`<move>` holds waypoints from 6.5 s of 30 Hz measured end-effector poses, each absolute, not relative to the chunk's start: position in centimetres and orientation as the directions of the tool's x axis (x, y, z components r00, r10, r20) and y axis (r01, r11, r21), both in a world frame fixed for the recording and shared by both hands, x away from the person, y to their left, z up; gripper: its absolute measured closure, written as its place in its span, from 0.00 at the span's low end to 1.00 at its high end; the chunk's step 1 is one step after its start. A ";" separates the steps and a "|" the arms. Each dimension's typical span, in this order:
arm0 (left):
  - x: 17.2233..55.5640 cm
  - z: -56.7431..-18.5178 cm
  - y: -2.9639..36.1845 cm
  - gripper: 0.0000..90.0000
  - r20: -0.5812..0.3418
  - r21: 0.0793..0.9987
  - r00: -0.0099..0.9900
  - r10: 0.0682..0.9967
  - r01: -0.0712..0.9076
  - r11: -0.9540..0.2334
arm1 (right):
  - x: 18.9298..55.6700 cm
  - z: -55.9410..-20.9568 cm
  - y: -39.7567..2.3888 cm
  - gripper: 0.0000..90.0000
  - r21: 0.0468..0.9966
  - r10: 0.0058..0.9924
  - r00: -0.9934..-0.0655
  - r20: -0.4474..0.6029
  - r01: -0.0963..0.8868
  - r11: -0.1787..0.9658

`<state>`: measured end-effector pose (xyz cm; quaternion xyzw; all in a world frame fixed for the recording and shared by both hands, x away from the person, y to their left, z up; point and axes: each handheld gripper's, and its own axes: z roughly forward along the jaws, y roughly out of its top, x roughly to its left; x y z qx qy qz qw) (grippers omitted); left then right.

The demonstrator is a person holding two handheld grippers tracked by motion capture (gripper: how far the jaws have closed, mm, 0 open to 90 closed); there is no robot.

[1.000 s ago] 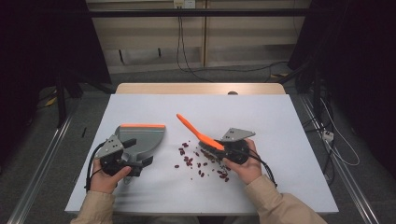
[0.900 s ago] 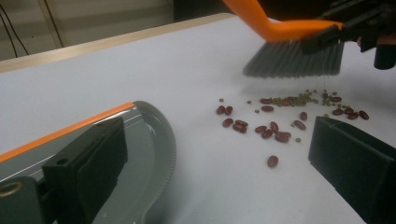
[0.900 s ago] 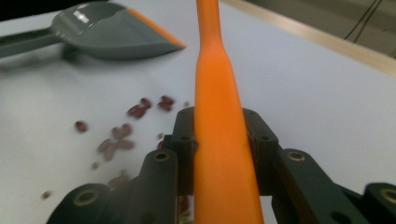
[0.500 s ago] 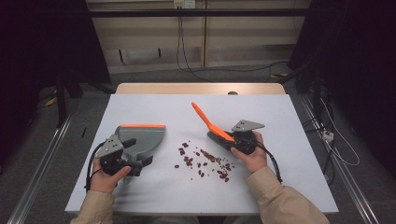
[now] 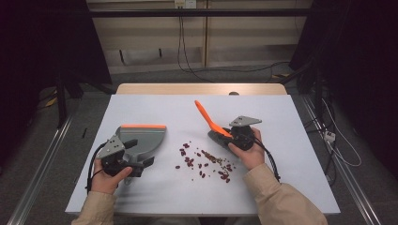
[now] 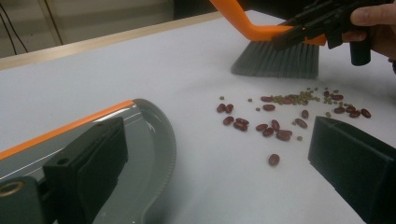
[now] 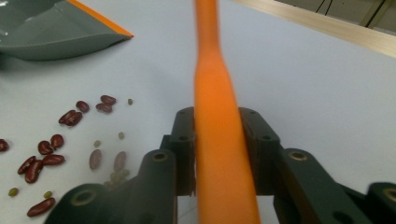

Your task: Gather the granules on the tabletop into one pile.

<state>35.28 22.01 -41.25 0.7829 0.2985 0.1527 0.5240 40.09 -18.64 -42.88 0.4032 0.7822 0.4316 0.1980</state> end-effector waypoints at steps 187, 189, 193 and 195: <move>35.7 -41.5 22.7 0.05 -0.096 0.908 0.741 0.664 0.339 -0.246 | 40.2 -44.3 -17.0 0.78 0.862 0.344 -0.896 0.281 0.393 0.321; 35.7 -41.5 22.8 0.05 -0.098 0.909 0.741 0.665 0.338 -0.243 | 40.4 -44.4 -17.0 0.78 0.866 0.333 -0.895 0.296 0.399 0.303; 35.7 -41.6 22.8 0.05 -0.092 0.909 0.739 0.667 0.336 -0.247 | 40.0 -43.9 -16.9 0.78 0.868 0.338 -0.893 0.296 0.399 0.294; 35.7 -41.6 22.8 0.05 -0.096 0.908 0.738 0.668 0.339 -0.245 | 39.6 -43.3 -17.0 0.78 0.875 0.343 -0.894 0.290 0.393 0.284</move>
